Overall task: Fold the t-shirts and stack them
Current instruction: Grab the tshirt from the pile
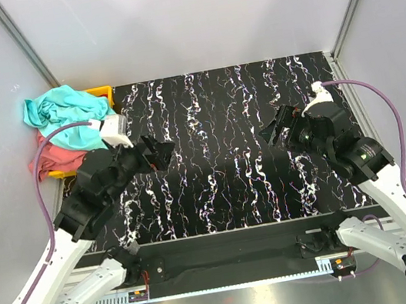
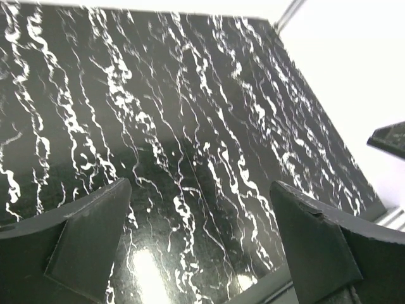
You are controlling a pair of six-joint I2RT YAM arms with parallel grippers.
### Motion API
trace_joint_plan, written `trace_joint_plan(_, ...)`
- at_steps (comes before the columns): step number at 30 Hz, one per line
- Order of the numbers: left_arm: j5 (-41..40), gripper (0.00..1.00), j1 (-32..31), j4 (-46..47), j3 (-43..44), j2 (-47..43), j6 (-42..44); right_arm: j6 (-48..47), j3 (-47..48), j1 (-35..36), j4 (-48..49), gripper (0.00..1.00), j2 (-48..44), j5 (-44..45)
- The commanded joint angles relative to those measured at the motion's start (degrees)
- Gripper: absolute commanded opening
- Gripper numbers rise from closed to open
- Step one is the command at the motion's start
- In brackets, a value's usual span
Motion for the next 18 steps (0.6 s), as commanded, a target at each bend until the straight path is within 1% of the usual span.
trace_joint_plan(1, -4.85, 0.99, 0.02, 4.86, -0.74, -1.64, 0.63, 0.54, 1.79, 0.07, 2.04, 1.0, -0.02, 0.17)
trace_joint_plan(4, -5.48, 0.99, 0.1, 4.17, 0.83, 0.99, 1.33, 0.02, 3.1, -0.02, 1.86, 1.0, 0.42, -0.53)
trace_joint_plan(6, -8.54, 0.99, 0.1, 1.89, 2.42, 4.76, -0.15, -1.21, 4.77, 0.07, 0.81, 1.0, 1.04, -0.01)
trace_joint_plan(7, -15.44, 0.99, 0.45, -1.43, 4.52, 6.17, -0.95, -1.47, 5.56, 0.07, 0.19, 1.0, 1.3, 0.26)
trace_joint_plan(9, -23.29, 0.99, 2.2, -4.97, 7.07, 11.09, -2.97, -2.27, 7.06, 0.07, -0.78, 1.0, 1.83, 1.22)
trace_joint_plan(10, -27.94, 0.99, 5.69, -5.68, 8.3, 12.67, -3.06, -2.44, 7.32, 0.07, -0.78, 1.0, 1.83, 1.4)
trace_joint_plan(11, -29.38, 0.99, 7.9, -4.99, 8.49, 15.56, -3.07, -2.62, 7.07, -0.02, -0.26, 1.0, 1.48, 1.31)
trace_joint_plan(12, -29.92, 0.99, 10.62, -4.11, 8.49, 17.15, -3.76, -2.71, 6.8, -0.02, 0.18, 1.0, 1.3, 1.05)
trace_joint_plan(13, -30.79, 0.98, 15.96, -1.06, 7.88, 18.65, -4.29, -2.79, 6.45, -0.02, 0.62, 1.0, 0.95, 0.87)
trace_joint_plan(15, -31.33, 0.98, 21.0, 2.82, 7.09, 23.74, -5.52, -2.8, 4.87, 0.07, 2.12, 1.0, -0.28, -0.18)
trace_joint_plan(16, -31.33, 0.97, 25.55, 5.02, 7.87, 25.94, -5.61, -2.97, 4.34, 0.07, 2.82, 1.0, -0.63, -0.79)
trace_joint_plan(17, -32.02, 0.97, 27.42, 5.65, 8.75, 30.92, -5.79, -3.06, 3.38, -0.02, 3.7, 1.0, -1.41, -1.58)
trace_joint_plan(18, -32.38, 0.93, 29.18, 5.48, 10.24, 33.49, -6.4, -3.15, 3.2, -0.02, 3.97, 1.0, -1.6, -2.02)
